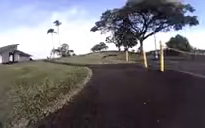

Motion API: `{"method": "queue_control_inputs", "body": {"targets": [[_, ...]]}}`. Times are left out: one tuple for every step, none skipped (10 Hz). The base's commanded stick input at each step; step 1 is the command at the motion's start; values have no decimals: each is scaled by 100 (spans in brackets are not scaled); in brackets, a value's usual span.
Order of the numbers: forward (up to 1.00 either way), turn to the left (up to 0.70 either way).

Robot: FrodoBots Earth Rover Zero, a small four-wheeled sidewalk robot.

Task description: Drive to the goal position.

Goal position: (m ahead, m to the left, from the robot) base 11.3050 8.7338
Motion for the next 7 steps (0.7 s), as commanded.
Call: {"method": "queue_control_inputs", "body": {"targets": [[70, 0], [70, 0], [70, 0], [70, 0], [70, 0], [70, 0], [70, 0]]}}
